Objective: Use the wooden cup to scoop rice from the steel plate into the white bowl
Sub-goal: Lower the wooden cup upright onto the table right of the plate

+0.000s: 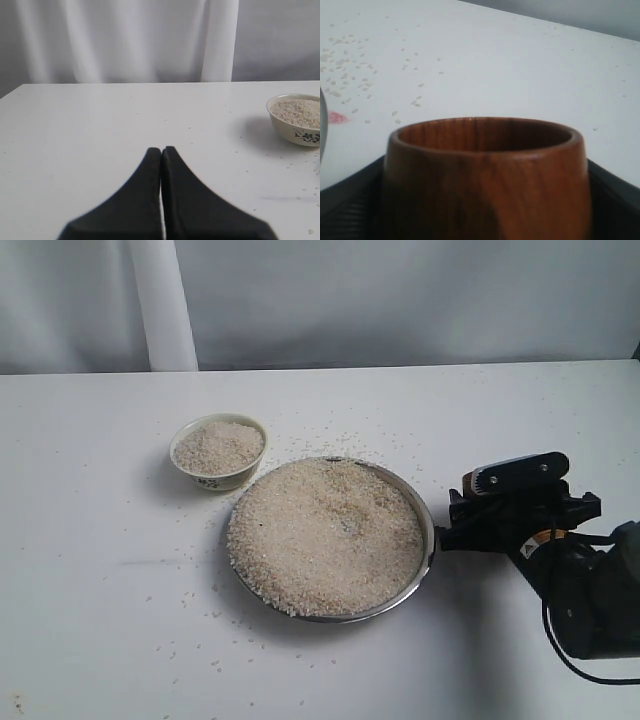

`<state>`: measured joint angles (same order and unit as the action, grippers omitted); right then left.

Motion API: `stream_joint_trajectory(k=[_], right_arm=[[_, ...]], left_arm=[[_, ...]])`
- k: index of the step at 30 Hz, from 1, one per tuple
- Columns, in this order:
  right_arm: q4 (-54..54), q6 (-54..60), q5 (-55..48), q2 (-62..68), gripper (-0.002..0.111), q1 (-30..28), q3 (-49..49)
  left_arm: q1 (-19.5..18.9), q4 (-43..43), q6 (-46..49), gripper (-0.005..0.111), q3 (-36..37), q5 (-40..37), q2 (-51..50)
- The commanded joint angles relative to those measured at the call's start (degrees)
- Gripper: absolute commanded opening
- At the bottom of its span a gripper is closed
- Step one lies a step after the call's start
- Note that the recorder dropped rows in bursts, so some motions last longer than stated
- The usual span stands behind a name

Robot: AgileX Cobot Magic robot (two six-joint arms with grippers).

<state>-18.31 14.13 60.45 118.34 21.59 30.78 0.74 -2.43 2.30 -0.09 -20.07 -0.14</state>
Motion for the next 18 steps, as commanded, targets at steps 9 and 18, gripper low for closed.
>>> stream_joint_trajectory(k=[9,18], right_arm=[[1.2,-0.9,-3.0,-2.6,0.077,-0.3,0.5],[1.1,-0.9,-3.7,-2.6,0.081,-0.3,0.5]], left_arm=[[0.1,0.0,-0.2,0.000,0.1,0.3,0.1],[0.1,0.0,-0.2,0.000,0.1,0.3,0.1]])
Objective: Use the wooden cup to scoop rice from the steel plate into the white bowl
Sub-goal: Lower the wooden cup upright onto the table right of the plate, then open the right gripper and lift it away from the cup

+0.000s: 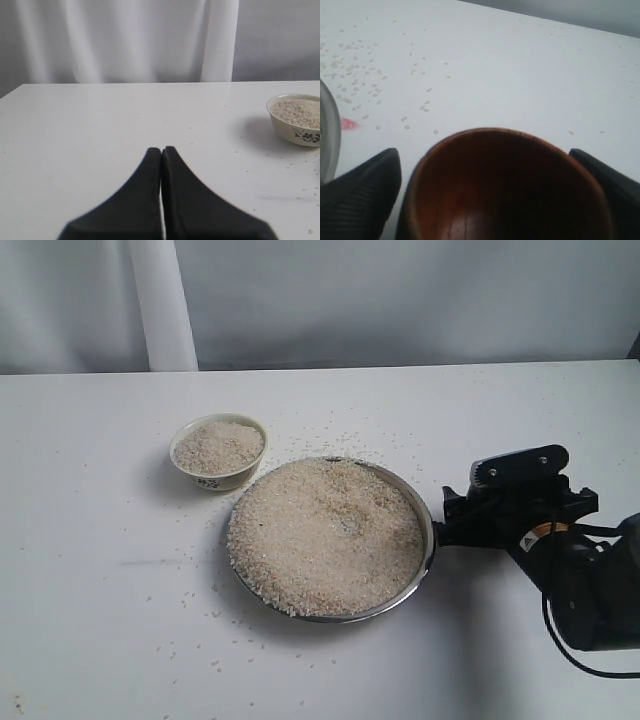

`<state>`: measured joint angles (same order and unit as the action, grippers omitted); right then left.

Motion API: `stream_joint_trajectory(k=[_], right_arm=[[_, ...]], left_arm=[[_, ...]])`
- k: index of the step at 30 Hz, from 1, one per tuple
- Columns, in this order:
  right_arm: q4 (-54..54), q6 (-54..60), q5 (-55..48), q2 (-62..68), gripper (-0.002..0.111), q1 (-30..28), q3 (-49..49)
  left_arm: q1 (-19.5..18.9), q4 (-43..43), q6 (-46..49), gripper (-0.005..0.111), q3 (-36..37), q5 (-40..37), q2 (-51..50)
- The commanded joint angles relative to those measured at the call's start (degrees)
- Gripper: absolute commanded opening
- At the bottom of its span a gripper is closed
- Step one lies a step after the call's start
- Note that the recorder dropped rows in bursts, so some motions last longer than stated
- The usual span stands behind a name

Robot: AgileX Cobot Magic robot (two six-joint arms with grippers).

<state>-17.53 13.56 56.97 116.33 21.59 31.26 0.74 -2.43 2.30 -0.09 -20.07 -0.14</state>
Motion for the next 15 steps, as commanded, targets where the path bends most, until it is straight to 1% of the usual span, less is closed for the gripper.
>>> stream_joint_trajectory(k=[1,9,15], right_arm=[[0.1,-0.3,0.0,-0.5,0.081,-0.3,0.0],[0.0,1.2,0.7,-2.2,0.081,-0.3,-0.1],[0.0,1.2,-2.2,-7.9,0.081,-0.3,-0.1]], left_arm=[[0.1,0.0,-0.2,0.000,0.1,0.3,0.1],[0.1,0.0,-0.2,0.000,0.1,0.3,0.1],[0.1,0.0,-0.2,0.000,0.1,0.3,0.1]])
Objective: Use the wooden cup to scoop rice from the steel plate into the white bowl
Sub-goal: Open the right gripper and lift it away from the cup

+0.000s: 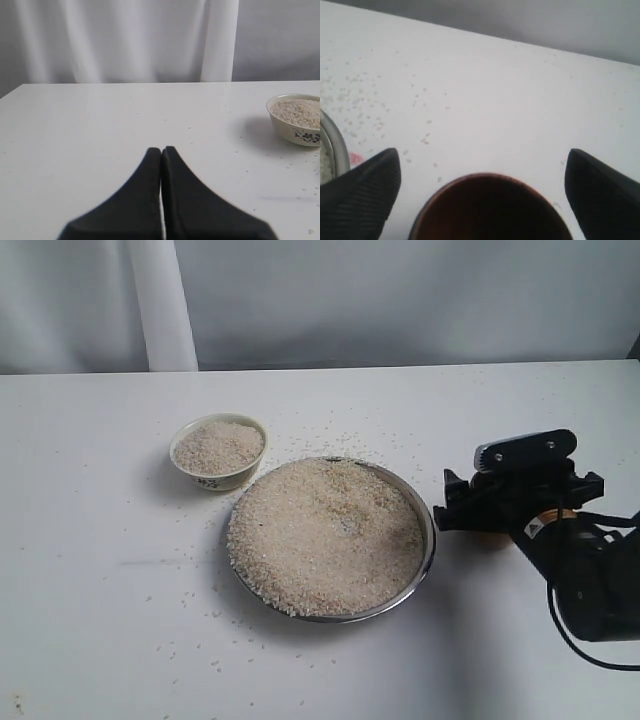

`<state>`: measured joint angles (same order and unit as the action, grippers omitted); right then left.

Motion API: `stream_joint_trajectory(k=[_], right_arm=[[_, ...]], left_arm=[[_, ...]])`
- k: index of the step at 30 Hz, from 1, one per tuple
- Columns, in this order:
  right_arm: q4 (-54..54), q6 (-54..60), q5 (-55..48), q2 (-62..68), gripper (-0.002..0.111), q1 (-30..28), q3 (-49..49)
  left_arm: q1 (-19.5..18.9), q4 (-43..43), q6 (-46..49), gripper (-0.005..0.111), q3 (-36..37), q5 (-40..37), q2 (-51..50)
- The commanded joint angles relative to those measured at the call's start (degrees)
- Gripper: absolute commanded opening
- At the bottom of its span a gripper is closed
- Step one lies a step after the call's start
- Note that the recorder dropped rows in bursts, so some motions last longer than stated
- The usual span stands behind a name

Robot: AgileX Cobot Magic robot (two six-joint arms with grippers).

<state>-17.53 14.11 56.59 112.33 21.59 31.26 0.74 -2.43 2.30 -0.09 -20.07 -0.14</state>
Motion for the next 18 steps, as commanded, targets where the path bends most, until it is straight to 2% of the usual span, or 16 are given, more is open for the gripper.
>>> stream_joint_trajectory(k=[1,10,12,18], right_arm=[[0.0,0.6,-2.4,-5.3,0.081,-0.3,-0.1],[0.3,1.3,-12.3,-21.5,0.078,-0.3,-0.1],[0.6,1.3,-15.6,-25.5,0.071,-0.3,-0.1],[1.7,1.3,-28.7,-38.6,0.032,-0.3,-0.1]], left_arm=[[0.1,0.0,-0.2,0.000,0.1,0.3,0.1],[0.1,0.0,-0.2,0.000,0.1,0.3,0.1],[0.1,0.0,-0.2,0.000,0.1,0.3,0.1],[0.1,0.0,-0.2,0.000,0.1,0.3,0.1]])
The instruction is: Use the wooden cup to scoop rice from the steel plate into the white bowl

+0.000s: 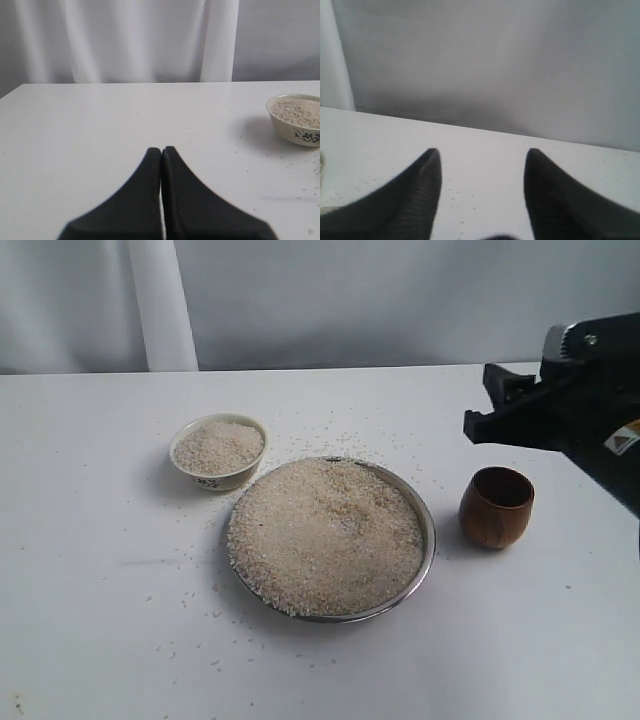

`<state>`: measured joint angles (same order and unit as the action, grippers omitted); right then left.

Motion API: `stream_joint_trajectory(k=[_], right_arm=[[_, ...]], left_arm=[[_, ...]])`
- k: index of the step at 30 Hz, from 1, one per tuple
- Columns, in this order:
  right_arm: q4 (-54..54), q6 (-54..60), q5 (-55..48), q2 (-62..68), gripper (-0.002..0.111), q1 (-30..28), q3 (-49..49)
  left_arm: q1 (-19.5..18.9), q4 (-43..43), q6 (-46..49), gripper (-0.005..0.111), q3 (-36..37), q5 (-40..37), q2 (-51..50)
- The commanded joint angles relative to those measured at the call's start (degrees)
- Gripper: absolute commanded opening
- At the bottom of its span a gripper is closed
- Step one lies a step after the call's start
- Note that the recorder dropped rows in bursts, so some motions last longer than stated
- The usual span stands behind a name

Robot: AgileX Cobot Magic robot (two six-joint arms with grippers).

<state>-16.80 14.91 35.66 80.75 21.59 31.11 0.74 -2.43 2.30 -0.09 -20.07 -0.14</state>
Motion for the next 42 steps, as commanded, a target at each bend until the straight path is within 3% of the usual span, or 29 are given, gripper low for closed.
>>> stream_joint_trajectory(k=[1,8,16,23,36,42], right_arm=[[1.0,0.5,-9.6,-9.3,0.026,-0.3,0.0],[1.0,1.8,-19.0,-24.1,0.001,-0.3,0.0],[1.0,1.7,-27.6,-37.4,0.000,-0.3,0.0],[1.0,1.5,-27.7,-44.5,0.000,-0.3,0.0],[0.7,-1.6,-28.6,-46.3,0.000,-0.3,0.0],[6.1,1.7,-38.2,-55.7,0.000,-5.8,0.0]], left_arm=[[0.1,0.0,-0.2,0.000,0.1,0.3,0.1],[0.1,0.0,-0.2,0.000,0.1,0.3,0.1],[0.1,0.0,-0.2,0.000,0.1,0.3,0.1],[0.1,0.0,-0.2,0.000,0.1,0.3,0.1],[0.1,0.0,-0.2,0.000,0.1,0.3,0.1],[0.1,0.0,-0.2,0.000,0.1,0.3,0.1]])
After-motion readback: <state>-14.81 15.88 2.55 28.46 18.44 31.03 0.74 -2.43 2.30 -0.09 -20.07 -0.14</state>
